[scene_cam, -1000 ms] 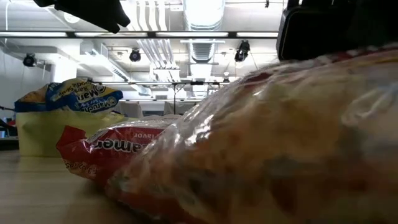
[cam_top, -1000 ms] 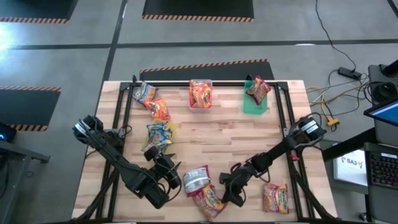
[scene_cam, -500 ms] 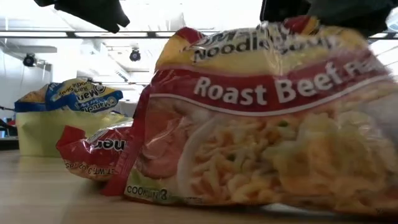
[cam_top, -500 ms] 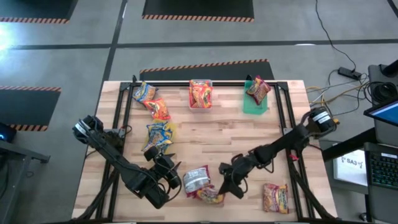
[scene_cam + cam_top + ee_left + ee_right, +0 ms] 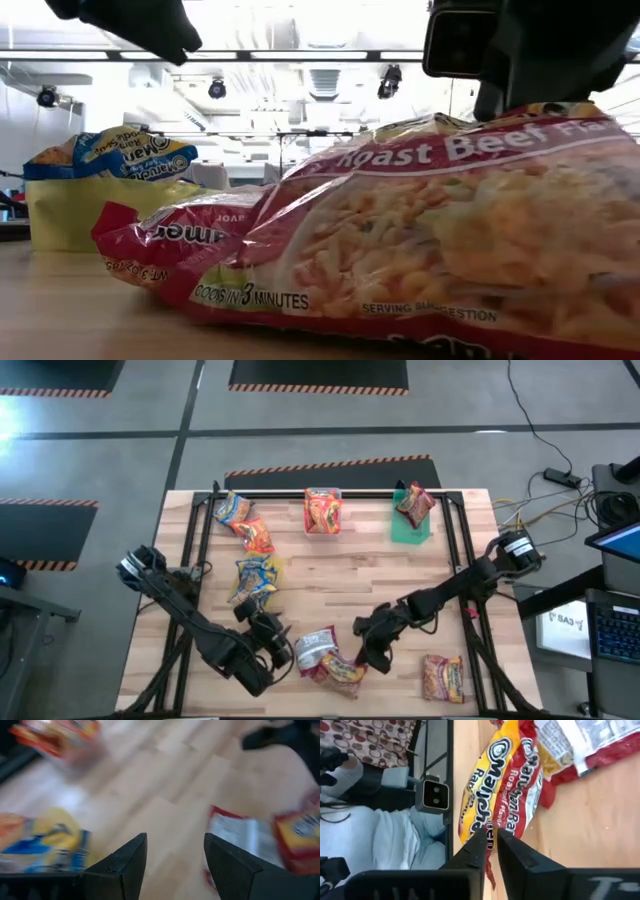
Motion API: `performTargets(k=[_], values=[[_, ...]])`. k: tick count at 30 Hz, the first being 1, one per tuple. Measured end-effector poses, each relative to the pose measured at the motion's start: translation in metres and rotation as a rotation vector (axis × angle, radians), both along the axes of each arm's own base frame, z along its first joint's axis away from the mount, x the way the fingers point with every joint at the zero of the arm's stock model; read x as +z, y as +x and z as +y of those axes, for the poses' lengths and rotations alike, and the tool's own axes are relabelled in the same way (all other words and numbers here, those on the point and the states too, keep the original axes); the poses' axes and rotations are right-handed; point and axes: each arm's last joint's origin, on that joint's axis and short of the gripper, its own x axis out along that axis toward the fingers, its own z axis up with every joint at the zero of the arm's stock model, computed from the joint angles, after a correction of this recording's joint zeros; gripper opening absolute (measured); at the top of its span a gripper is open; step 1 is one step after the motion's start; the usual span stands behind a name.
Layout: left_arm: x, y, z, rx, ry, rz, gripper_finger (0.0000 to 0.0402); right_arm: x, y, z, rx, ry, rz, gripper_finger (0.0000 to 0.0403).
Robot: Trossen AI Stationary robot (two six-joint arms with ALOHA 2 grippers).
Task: Sort Maruchan noodles
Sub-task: Put the red noodle pack into the green bin
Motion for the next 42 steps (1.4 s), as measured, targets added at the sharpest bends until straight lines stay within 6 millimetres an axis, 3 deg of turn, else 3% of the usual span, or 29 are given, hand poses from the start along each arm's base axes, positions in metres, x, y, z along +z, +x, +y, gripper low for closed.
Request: performTargets(k=[8,18,29,42], values=[[-0.016,0.021,-0.025,-0.184,-0.118,0.012,0.0181,0.002,0.0,0.001,0.016,0.017,0.001,0.0111],[-0.053,0.045,-0.054,-0.367,-0.297,0.053,0.0181,-0.003,-0.01,0.01,0.021,0.074,0.153,0.0177],[-0.092,0.065,-0.057,-0.386,-0.296,0.076,0.0181,-0.003,-0.016,0.025,-0.073,0.037,0.138,0.0196],[-0.104,0.087,-0.045,-0.44,-0.285,0.064,0.0181,-0.03,-0.01,0.038,-0.125,0.037,0.151,0.0196]])
